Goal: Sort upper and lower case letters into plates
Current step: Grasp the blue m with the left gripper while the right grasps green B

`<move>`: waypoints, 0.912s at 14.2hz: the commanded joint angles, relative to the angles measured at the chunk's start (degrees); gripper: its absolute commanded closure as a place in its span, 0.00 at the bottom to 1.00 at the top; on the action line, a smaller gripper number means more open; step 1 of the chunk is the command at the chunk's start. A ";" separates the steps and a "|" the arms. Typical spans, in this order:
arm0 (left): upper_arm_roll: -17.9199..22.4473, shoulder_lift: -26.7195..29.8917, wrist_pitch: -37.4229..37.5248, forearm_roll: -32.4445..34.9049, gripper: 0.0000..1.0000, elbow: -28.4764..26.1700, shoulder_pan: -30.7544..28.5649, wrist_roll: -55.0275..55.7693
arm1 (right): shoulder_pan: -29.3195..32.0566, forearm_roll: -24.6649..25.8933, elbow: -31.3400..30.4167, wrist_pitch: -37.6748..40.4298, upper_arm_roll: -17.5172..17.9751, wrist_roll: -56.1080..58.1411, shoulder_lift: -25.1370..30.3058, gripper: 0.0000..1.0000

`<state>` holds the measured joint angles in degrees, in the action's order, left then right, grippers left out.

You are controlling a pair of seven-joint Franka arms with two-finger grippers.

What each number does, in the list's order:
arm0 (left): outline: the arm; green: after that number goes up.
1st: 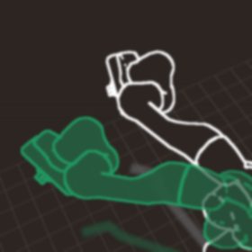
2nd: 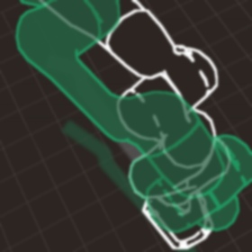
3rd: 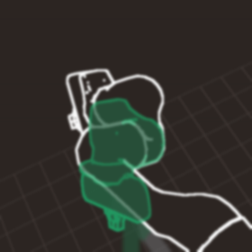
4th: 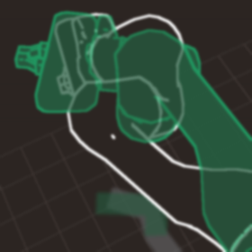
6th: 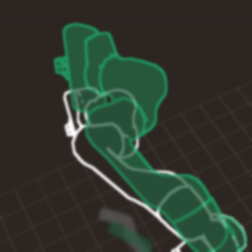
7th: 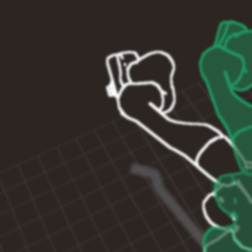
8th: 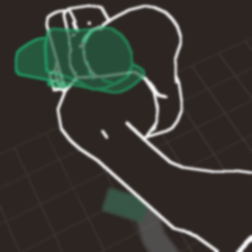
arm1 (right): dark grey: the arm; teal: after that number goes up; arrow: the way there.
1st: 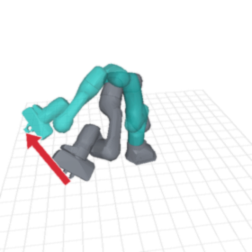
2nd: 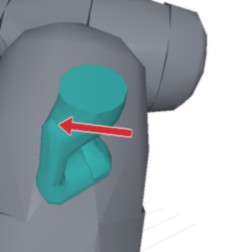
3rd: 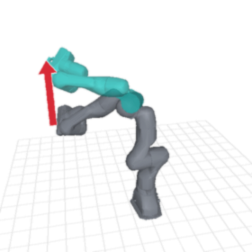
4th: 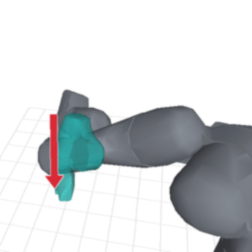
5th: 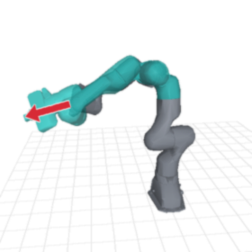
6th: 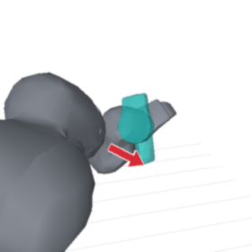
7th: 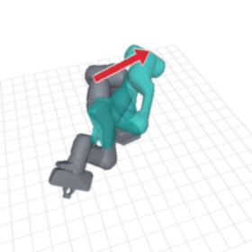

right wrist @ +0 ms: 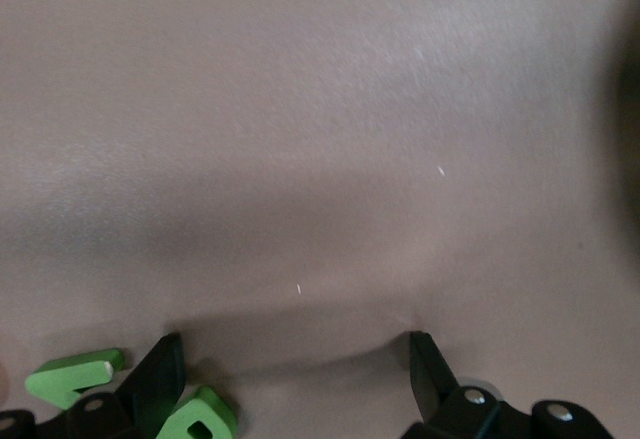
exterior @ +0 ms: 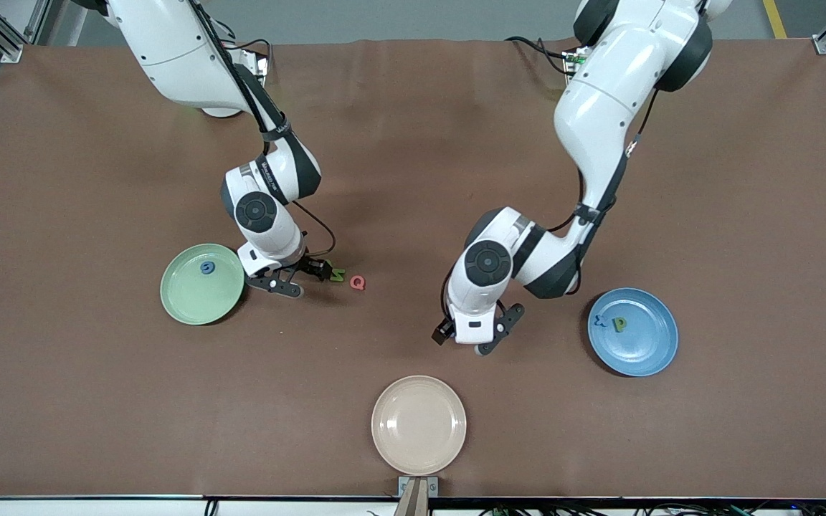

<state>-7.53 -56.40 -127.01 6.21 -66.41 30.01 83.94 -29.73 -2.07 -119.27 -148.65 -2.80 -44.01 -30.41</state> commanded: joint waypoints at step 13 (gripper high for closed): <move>3.14 -7.67 3.62 -0.85 0.21 9.19 2.86 7.20 | -4.46 0.14 -1.14 -0.33 -0.27 -36.68 0.70 0.55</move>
<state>-5.34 -62.63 -123.24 6.17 -59.50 32.20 90.33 -33.86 -1.95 -119.26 -148.57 -2.87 -79.01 -29.91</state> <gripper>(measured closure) 0.159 0.348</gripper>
